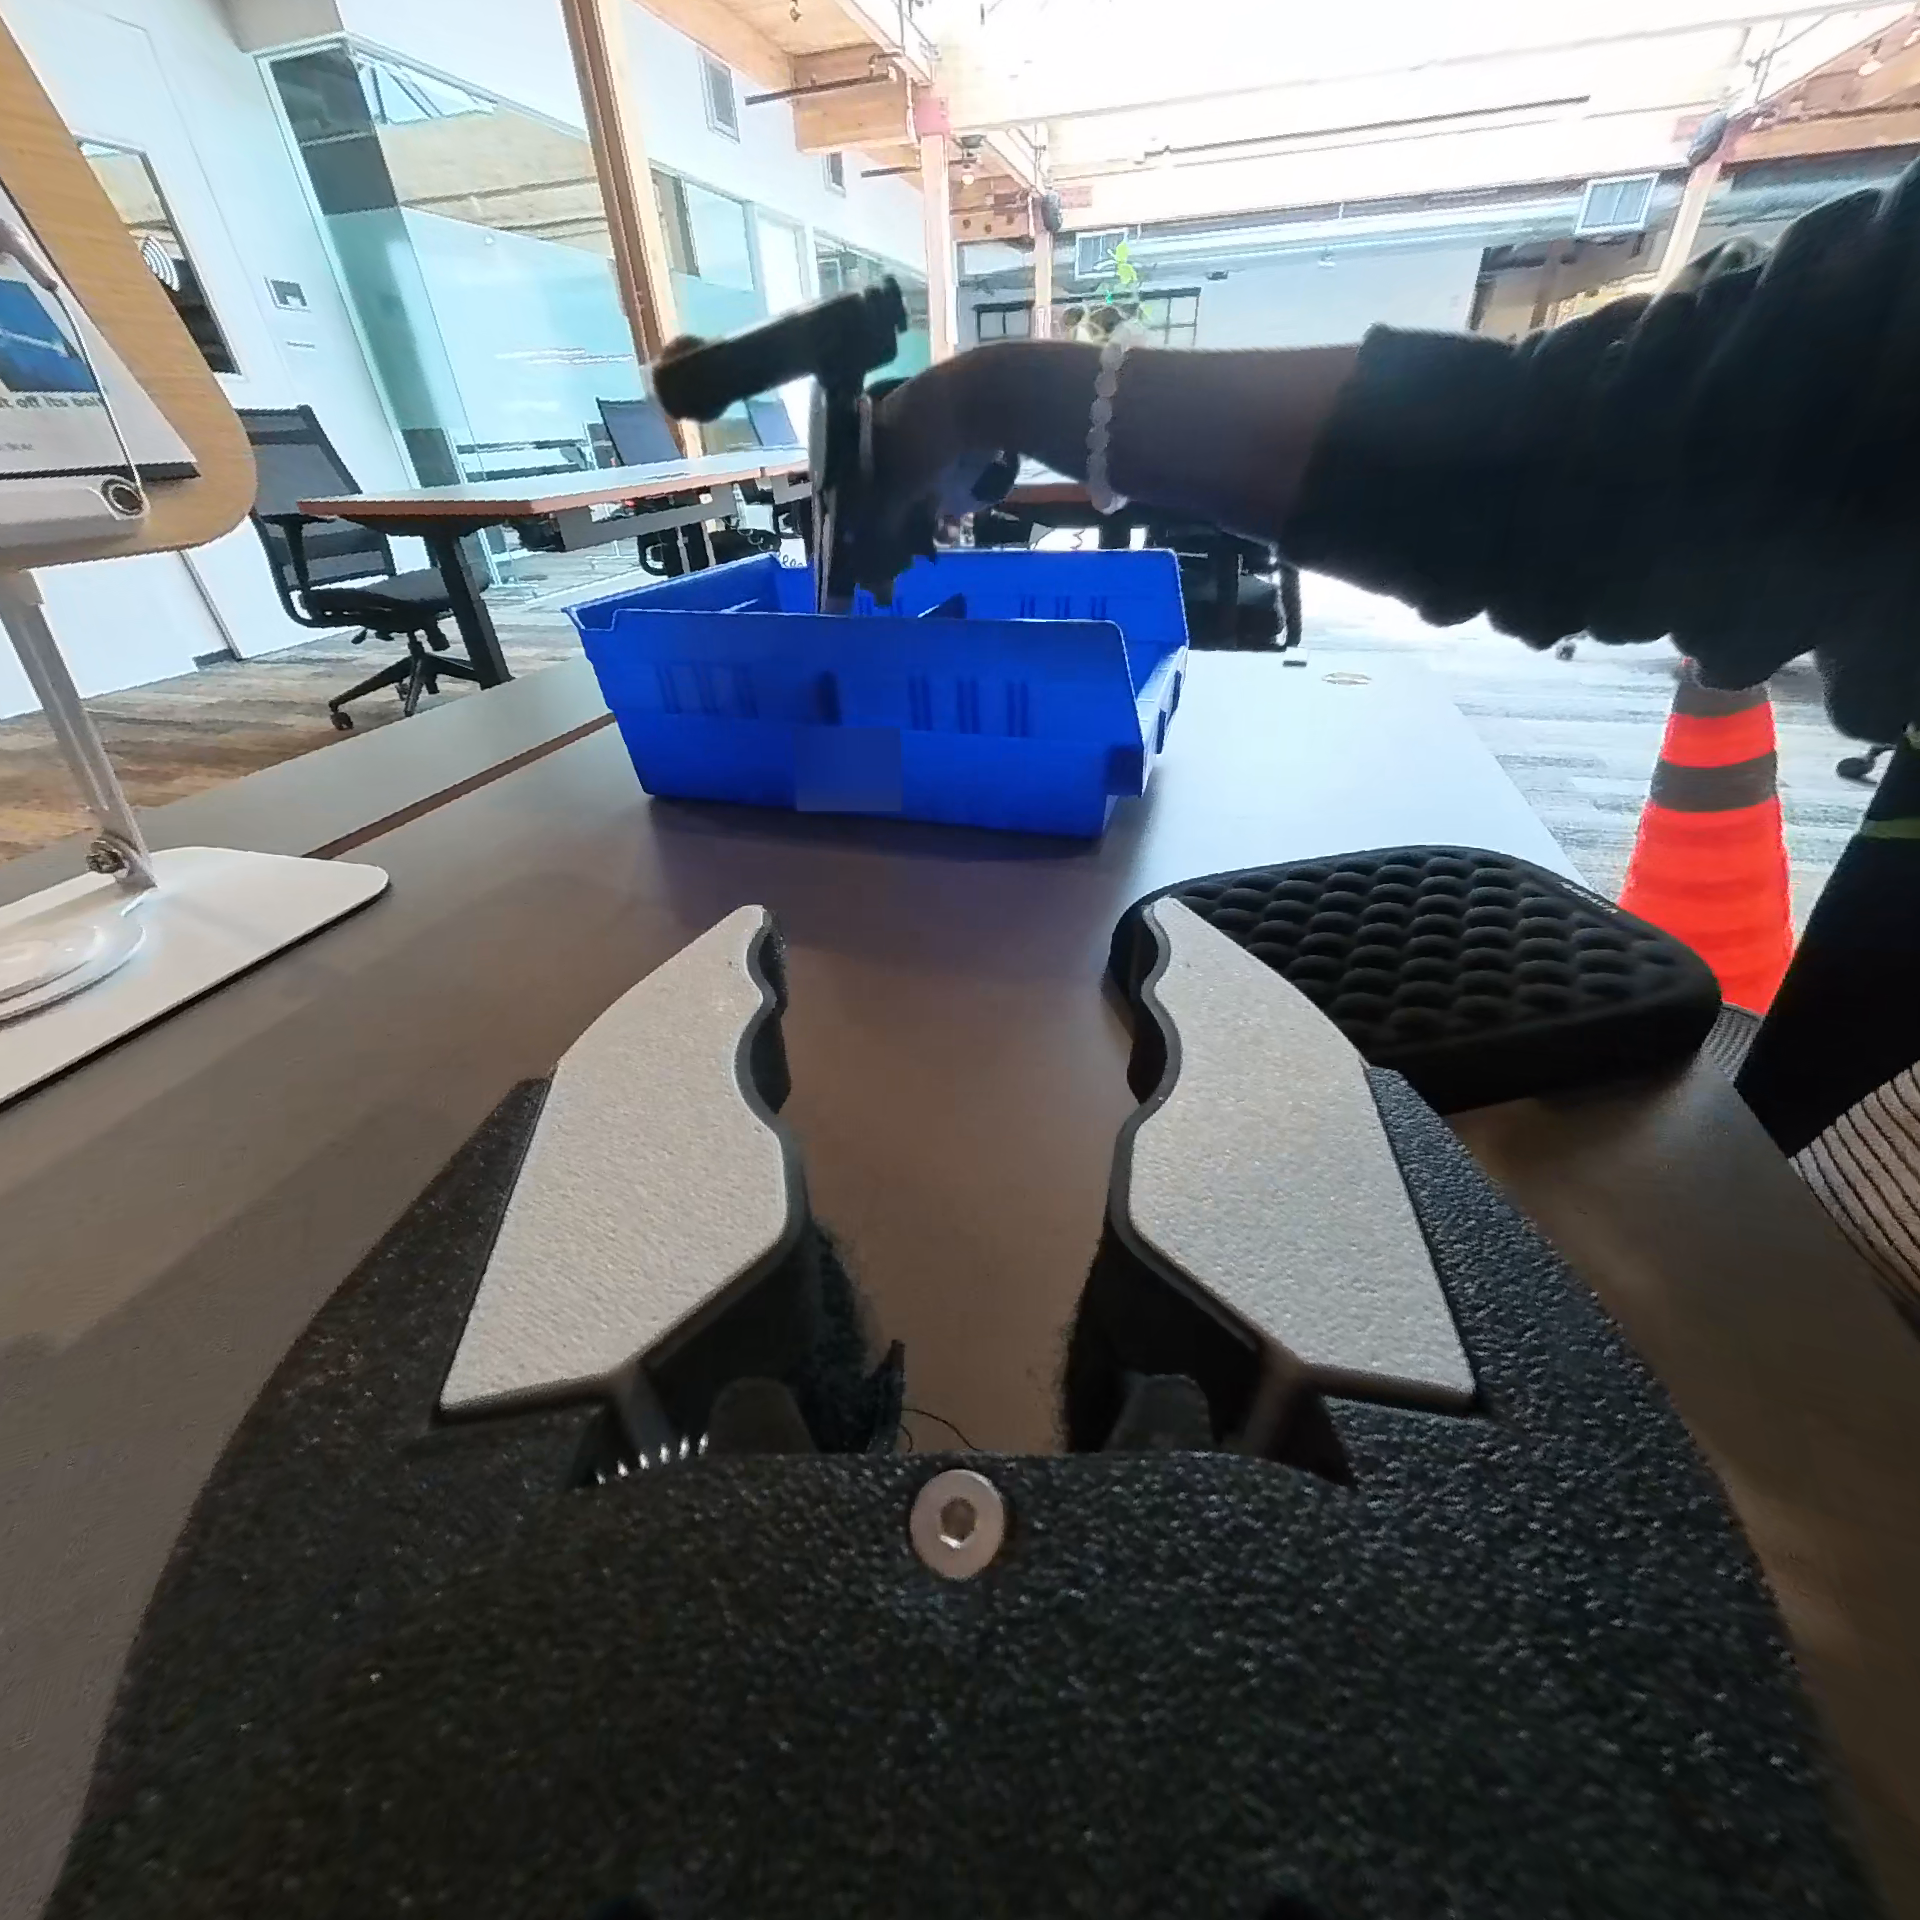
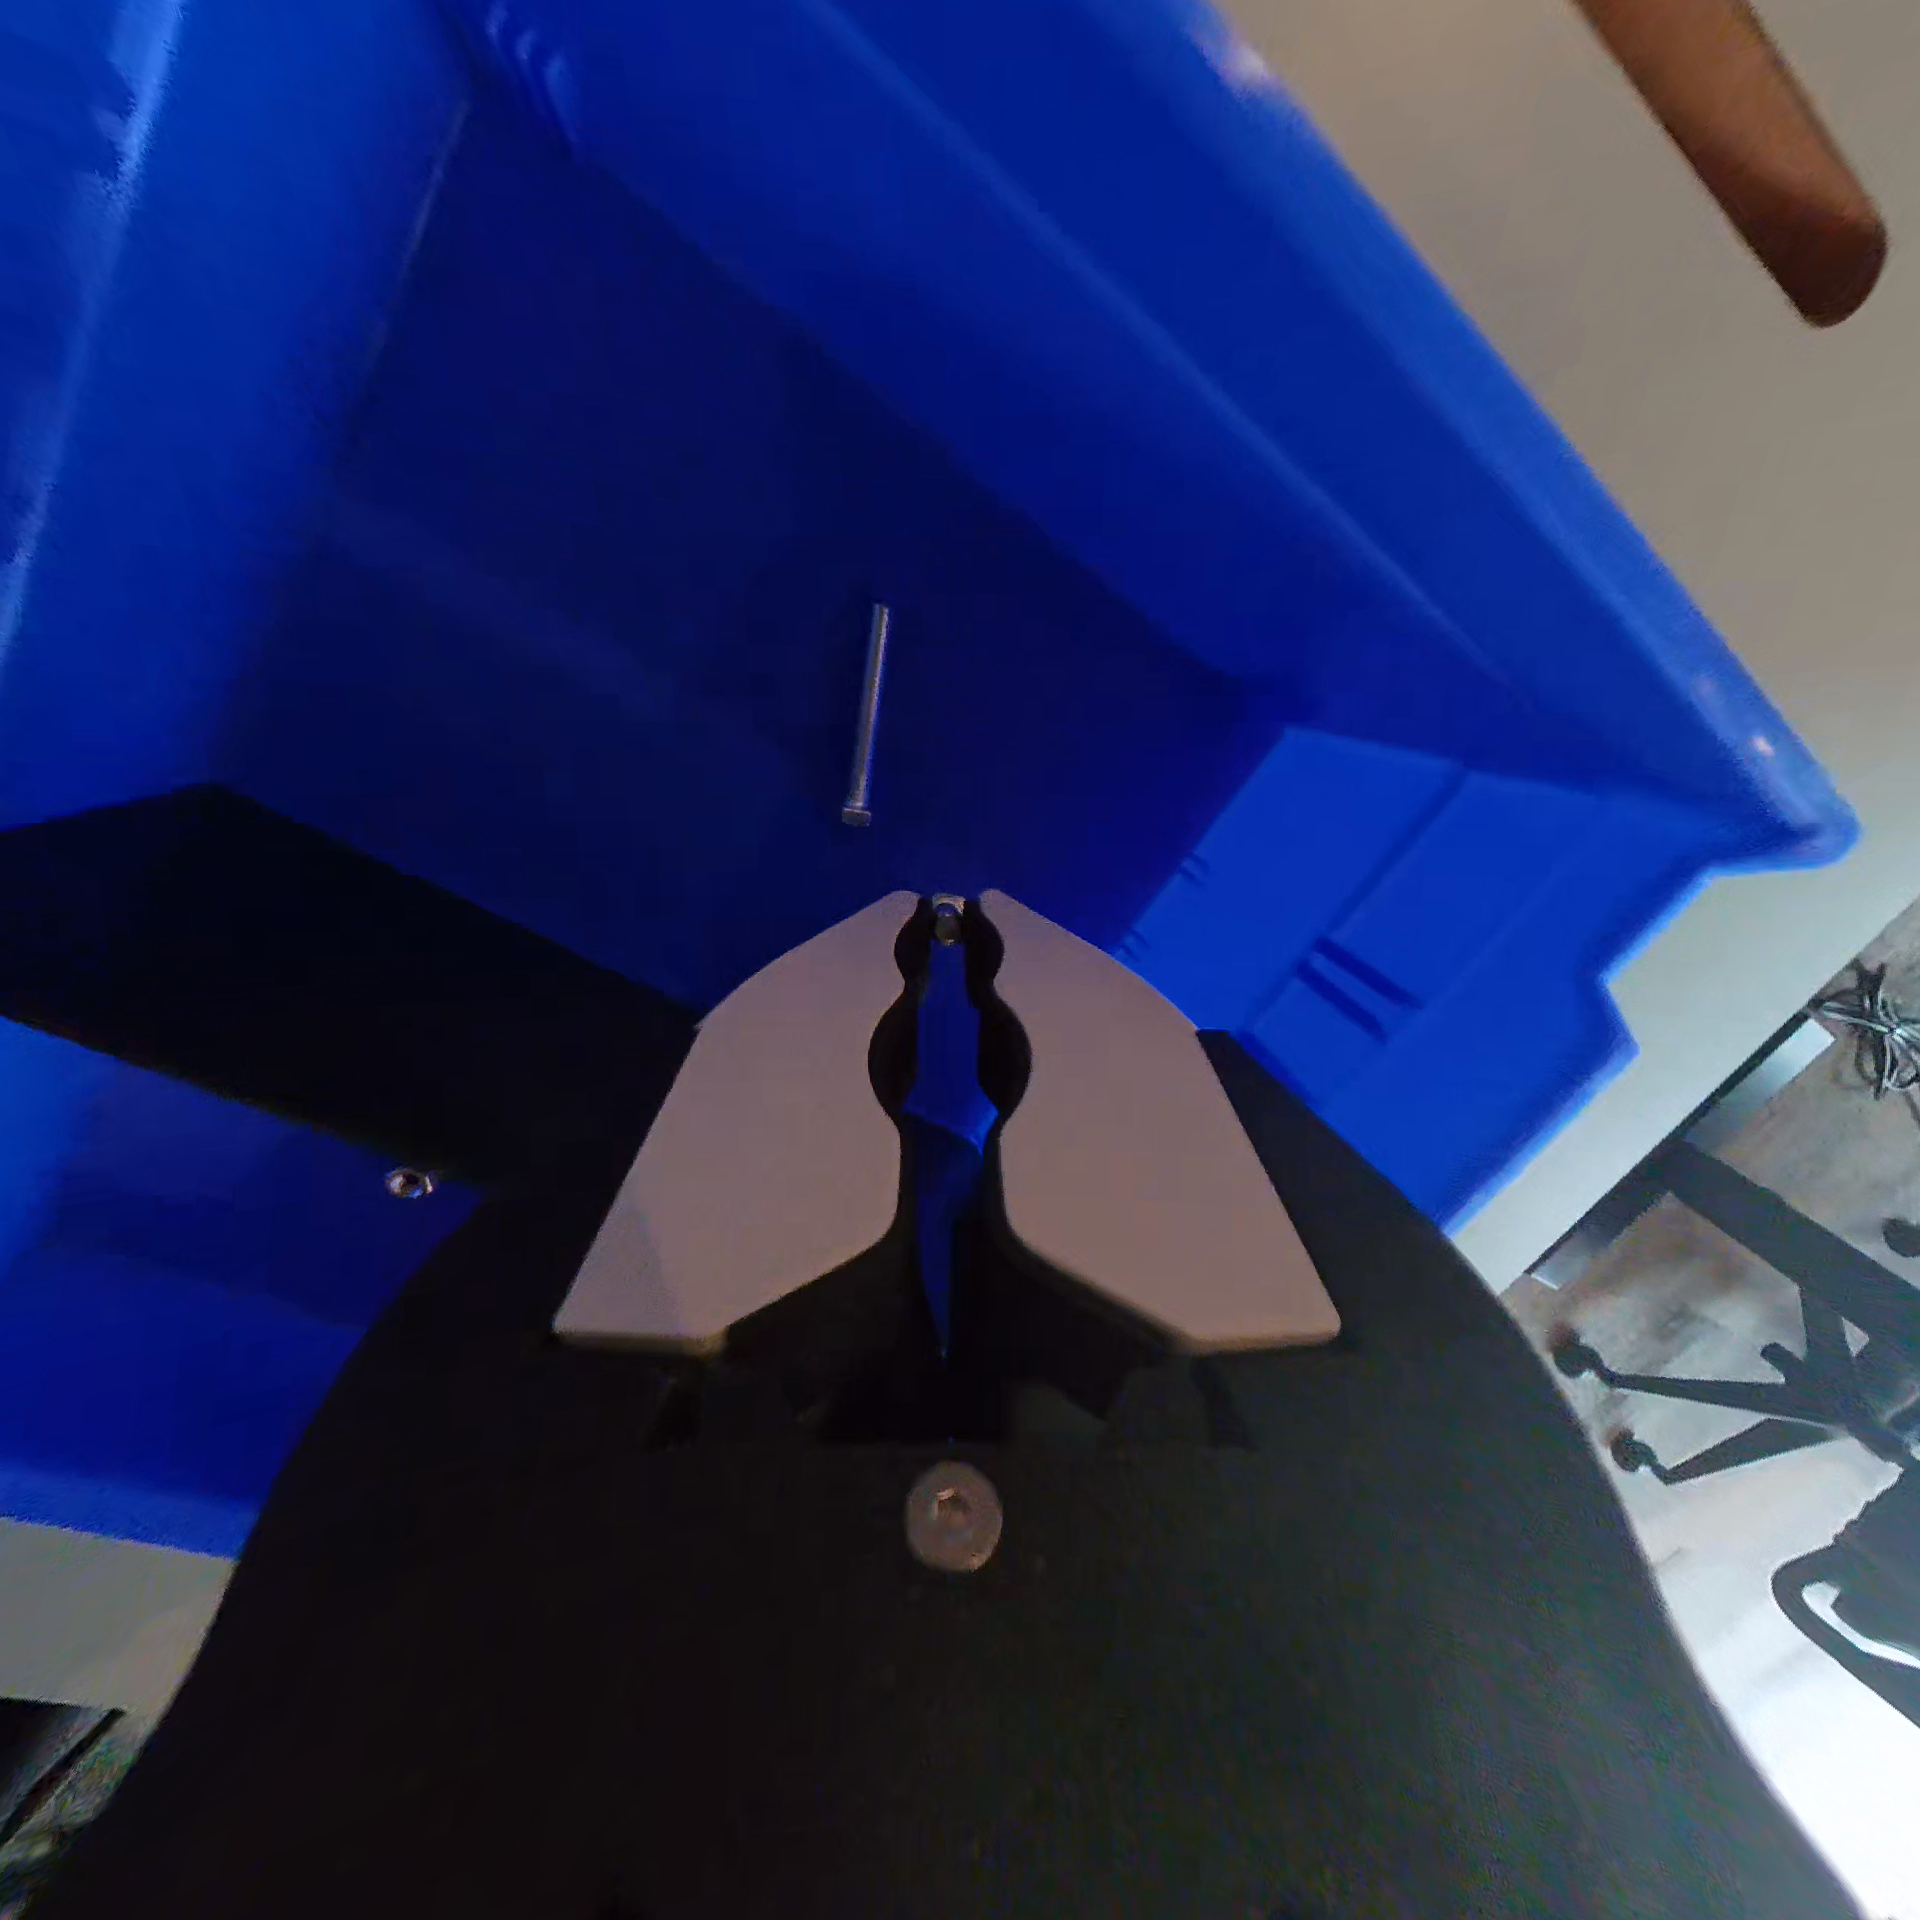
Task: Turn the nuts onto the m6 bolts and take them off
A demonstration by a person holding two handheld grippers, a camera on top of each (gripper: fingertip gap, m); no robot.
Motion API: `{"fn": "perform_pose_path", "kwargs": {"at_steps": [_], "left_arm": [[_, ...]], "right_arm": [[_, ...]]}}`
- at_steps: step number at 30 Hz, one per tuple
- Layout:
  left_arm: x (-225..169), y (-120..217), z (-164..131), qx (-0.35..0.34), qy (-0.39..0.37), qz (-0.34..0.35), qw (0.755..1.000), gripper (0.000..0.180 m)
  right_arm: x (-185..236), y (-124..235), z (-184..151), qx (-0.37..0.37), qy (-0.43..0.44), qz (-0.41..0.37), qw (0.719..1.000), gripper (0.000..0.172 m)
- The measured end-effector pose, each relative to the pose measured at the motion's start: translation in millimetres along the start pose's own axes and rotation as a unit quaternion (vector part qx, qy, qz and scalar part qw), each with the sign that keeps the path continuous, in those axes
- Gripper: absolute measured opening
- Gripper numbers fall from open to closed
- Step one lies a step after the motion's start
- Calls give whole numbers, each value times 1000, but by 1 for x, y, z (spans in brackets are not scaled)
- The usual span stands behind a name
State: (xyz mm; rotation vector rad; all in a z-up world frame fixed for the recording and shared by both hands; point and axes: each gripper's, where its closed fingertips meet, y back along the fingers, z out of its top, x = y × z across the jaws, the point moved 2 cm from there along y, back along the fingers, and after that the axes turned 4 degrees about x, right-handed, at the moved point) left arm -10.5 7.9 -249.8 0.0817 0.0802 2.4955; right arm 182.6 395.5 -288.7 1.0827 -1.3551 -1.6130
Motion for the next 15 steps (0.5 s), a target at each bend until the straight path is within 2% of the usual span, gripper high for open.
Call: {"fn": "perform_pose_path", "kwargs": {"at_steps": [6, 15], "left_arm": [[0, 0, 0, 2, 0, -1, 1000, 64], [-1, -1, -2, 9, -5, -5, 1000, 64]], "right_arm": [[-1, -15, -2, 31, -5, 2, 1000, 6], [-5, -24, 11, 5, -17, -4, 1000, 5]]}}
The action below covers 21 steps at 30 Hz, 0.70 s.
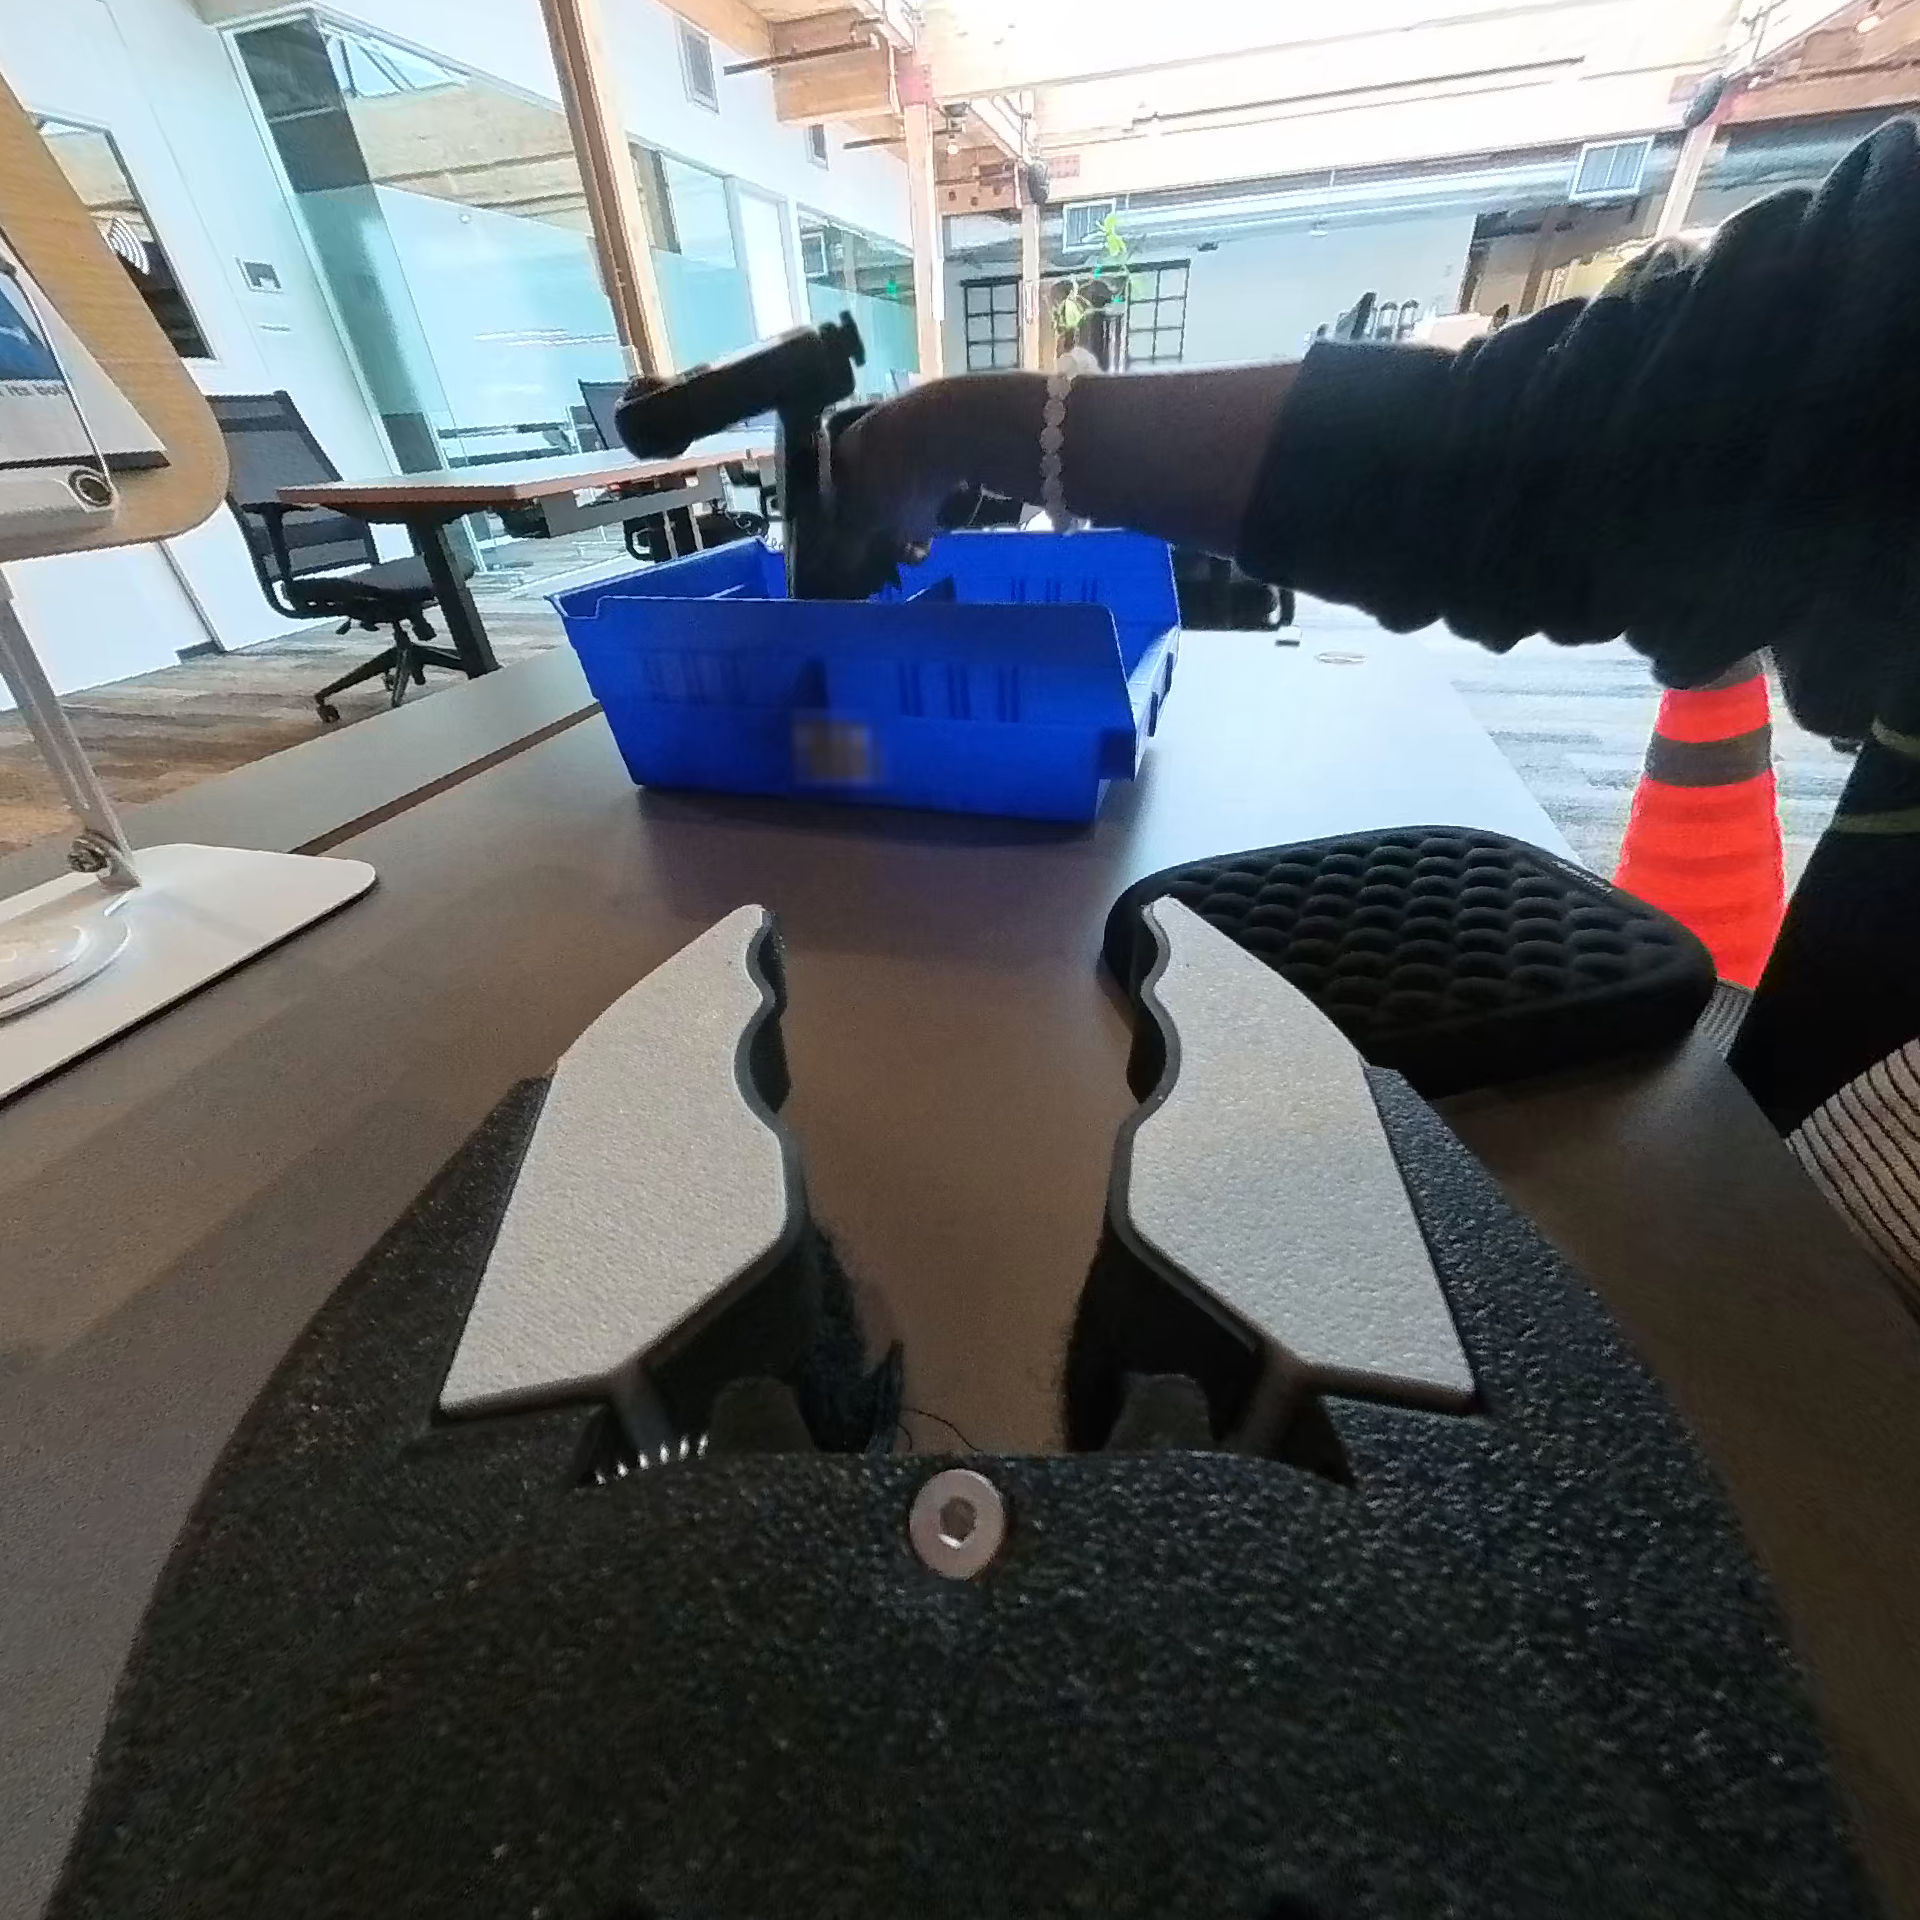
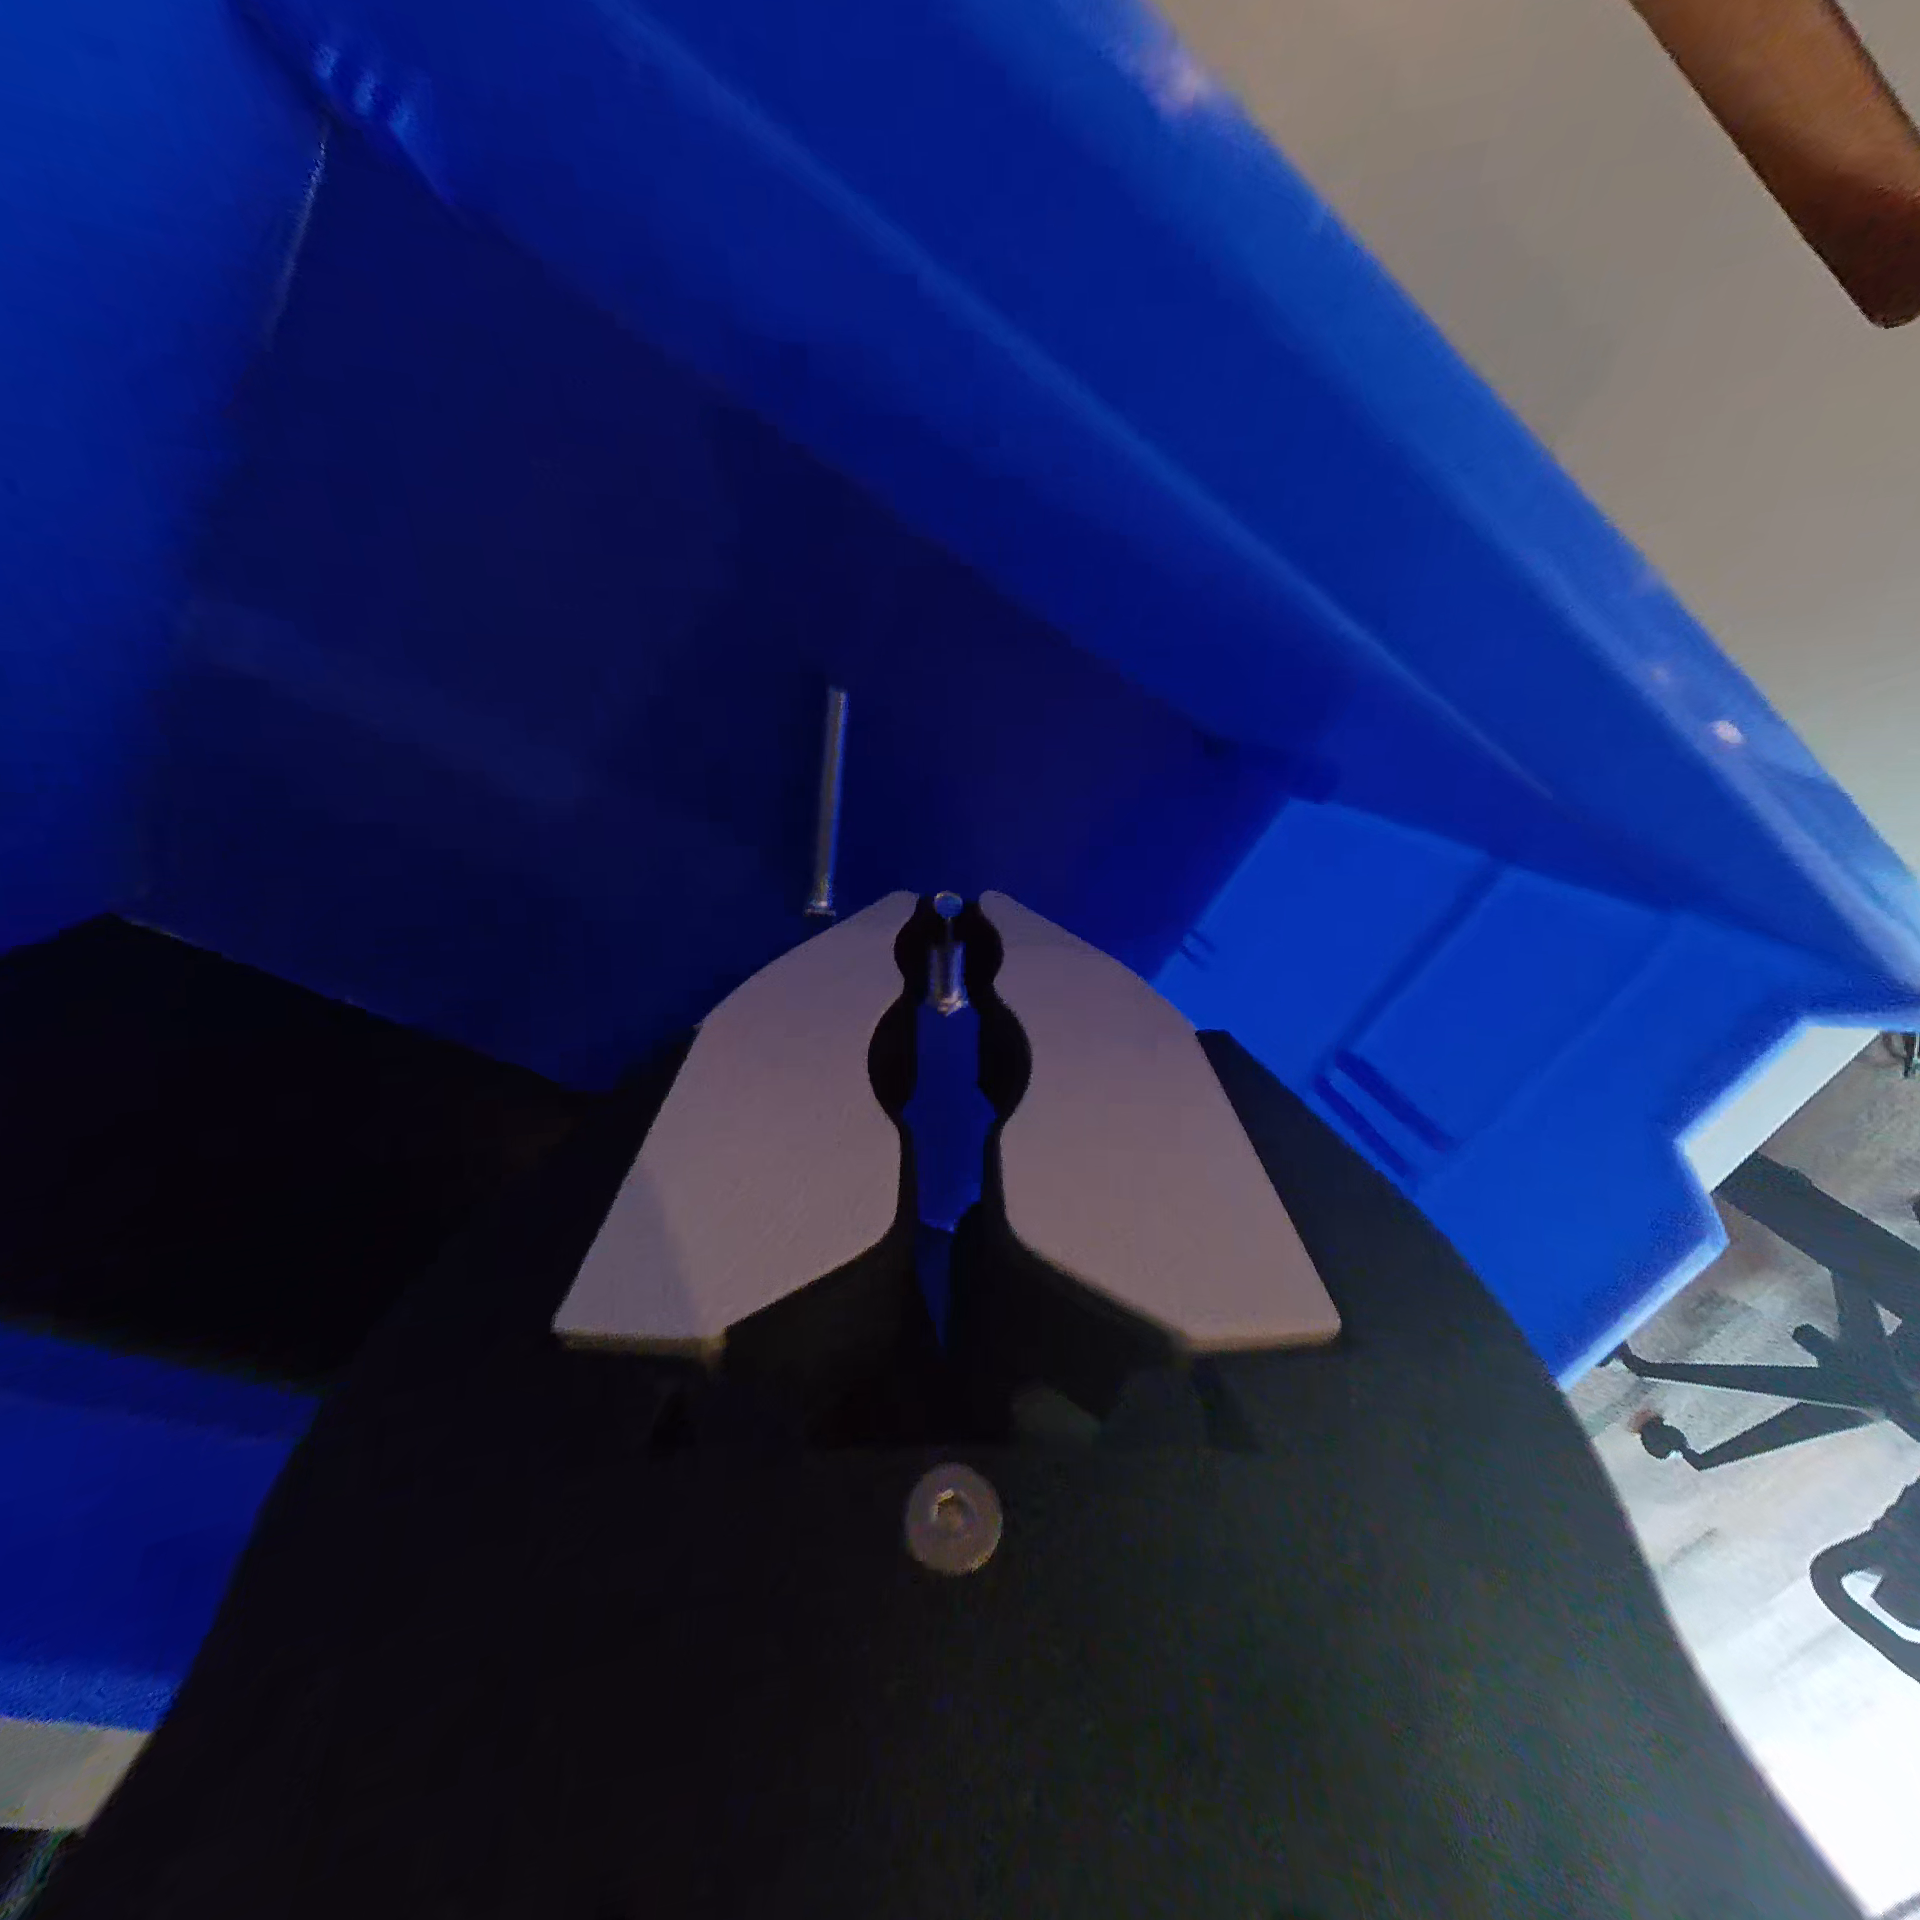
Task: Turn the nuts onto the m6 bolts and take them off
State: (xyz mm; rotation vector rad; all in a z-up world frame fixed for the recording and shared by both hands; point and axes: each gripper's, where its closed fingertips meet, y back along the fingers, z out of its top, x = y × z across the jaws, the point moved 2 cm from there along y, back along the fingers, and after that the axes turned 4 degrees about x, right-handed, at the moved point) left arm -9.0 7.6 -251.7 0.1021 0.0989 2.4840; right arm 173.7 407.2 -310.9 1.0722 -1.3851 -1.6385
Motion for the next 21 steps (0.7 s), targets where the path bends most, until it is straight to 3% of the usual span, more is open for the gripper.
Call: {"fn": "perform_pose_path", "kwargs": {"at_steps": [15, 21], "left_arm": [[0, 0, 0, 1, 4, -2, 1000, 64], [1, 0, 0, 0, 8, 0, 1000, 68]], "right_arm": [[-8, -21, 3, -14, -28, -6, 999, 6], [-11, -12, 6, -47, -47, -15, 998, 17]]}}
